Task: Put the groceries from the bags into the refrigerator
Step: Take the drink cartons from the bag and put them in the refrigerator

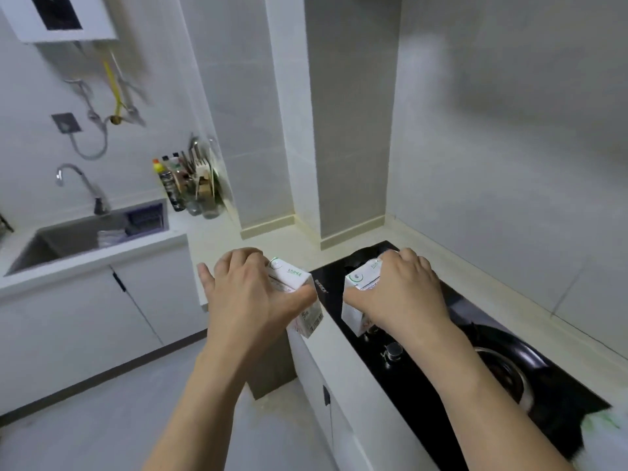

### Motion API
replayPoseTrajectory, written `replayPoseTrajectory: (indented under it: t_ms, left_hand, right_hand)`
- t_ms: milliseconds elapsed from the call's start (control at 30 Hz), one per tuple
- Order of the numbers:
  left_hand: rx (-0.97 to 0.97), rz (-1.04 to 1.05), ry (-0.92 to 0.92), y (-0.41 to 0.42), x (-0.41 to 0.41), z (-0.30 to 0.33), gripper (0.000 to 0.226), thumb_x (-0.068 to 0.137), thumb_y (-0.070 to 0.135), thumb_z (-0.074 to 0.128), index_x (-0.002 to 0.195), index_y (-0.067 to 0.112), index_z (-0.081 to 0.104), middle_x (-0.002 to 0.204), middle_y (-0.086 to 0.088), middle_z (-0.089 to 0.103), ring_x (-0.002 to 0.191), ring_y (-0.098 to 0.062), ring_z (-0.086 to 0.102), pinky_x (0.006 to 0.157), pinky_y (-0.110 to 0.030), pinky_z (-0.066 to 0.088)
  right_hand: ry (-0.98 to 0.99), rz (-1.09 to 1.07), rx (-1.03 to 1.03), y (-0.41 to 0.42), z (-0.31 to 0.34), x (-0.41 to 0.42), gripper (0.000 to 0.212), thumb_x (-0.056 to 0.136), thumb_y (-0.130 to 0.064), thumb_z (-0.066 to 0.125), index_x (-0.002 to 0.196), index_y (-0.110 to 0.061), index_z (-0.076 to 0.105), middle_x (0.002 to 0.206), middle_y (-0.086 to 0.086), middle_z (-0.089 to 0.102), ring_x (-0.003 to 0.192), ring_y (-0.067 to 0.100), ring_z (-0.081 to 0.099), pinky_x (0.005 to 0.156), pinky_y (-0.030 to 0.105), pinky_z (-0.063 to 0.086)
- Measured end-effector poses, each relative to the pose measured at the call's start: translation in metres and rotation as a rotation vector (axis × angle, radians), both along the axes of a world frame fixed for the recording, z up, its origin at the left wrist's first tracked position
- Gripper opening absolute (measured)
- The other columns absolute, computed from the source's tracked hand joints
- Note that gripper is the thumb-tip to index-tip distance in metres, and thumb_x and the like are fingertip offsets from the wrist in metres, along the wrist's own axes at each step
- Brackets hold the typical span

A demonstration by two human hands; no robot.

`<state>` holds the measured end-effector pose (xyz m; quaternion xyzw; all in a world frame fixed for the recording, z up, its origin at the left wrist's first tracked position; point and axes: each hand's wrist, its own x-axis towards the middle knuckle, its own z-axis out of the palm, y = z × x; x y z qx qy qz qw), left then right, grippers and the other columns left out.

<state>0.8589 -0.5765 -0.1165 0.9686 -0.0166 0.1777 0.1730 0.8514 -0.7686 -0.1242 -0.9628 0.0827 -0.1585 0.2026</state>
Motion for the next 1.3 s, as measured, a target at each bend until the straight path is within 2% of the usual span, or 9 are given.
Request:
replayPoseTrajectory:
  t_ms: [233, 333, 567, 1000, 1167, 1300]
  left_hand:
    - [0.004, 0.178, -0.011, 0.093, -0.003, -0.003, 0.088, 0.053, 0.078, 0.036, 0.114, 0.019, 0.060, 0.127, 0.004, 0.054, 0.125, -0.021, 0.044, 0.120, -0.057, 0.011]
    - [-0.007, 0.253, -0.010, 0.127, -0.013, -0.008, 0.084, 0.057, 0.076, 0.042, 0.116, 0.019, 0.058, 0.127, 0.003, 0.054, 0.126, -0.021, 0.043, 0.120, -0.055, 0.007]
    - [-0.006, 0.462, 0.003, 0.190, -0.044, -0.013, 0.077, 0.059, 0.072, 0.046, 0.112, 0.019, 0.058, 0.124, 0.004, 0.055, 0.124, -0.021, 0.043, 0.120, -0.055, 0.005]
    - [-0.034, 0.925, -0.061, 0.269, -0.109, -0.006, 0.073, 0.056, 0.072, 0.047, 0.106, 0.020, 0.060, 0.117, 0.007, 0.055, 0.121, -0.021, 0.045, 0.121, -0.053, 0.004]
    - [-0.082, 1.071, -0.076, 0.281, -0.143, -0.006, 0.061, 0.057, 0.067, 0.054, 0.102, 0.026, 0.053, 0.106, 0.015, 0.042, 0.121, -0.019, 0.043, 0.122, -0.052, 0.004]
    - [-0.087, 1.202, -0.067, 0.290, -0.179, -0.007, 0.061, 0.058, 0.068, 0.053, 0.102, 0.026, 0.053, 0.106, 0.013, 0.046, 0.121, -0.019, 0.044, 0.122, -0.052, 0.005]
  right_hand:
    - [-0.012, 0.173, -0.012, 0.091, 0.005, 0.024, 0.055, 0.068, -0.054, 0.062, 0.105, -0.015, 0.056, 0.105, 0.003, 0.050, 0.108, 0.026, 0.045, 0.094, 0.034, 0.038]
    - [-0.005, 0.254, -0.019, 0.128, 0.004, 0.030, 0.054, 0.068, -0.055, 0.062, 0.104, -0.015, 0.055, 0.100, 0.001, 0.045, 0.106, 0.025, 0.045, 0.092, 0.034, 0.037]
    - [0.030, 0.473, -0.024, 0.205, -0.004, 0.038, 0.057, 0.071, -0.058, 0.060, 0.111, -0.017, 0.055, 0.107, 0.002, 0.049, 0.107, 0.025, 0.045, 0.092, 0.034, 0.040]
    - [-0.001, 0.923, -0.015, 0.329, 0.003, 0.041, 0.056, 0.071, -0.056, 0.061, 0.111, -0.018, 0.054, 0.099, 0.000, 0.042, 0.101, 0.022, 0.044, 0.087, 0.032, 0.040]
    - [-0.007, 1.084, -0.010, 0.371, 0.002, 0.023, 0.052, 0.071, -0.055, 0.061, 0.105, -0.016, 0.055, 0.100, 0.001, 0.045, 0.100, 0.023, 0.044, 0.086, 0.032, 0.041]
    - [0.007, 1.219, 0.002, 0.403, 0.000, -0.003, 0.050, 0.071, -0.052, 0.063, 0.104, -0.015, 0.054, 0.101, 0.002, 0.045, 0.102, 0.024, 0.043, 0.087, 0.034, 0.042]
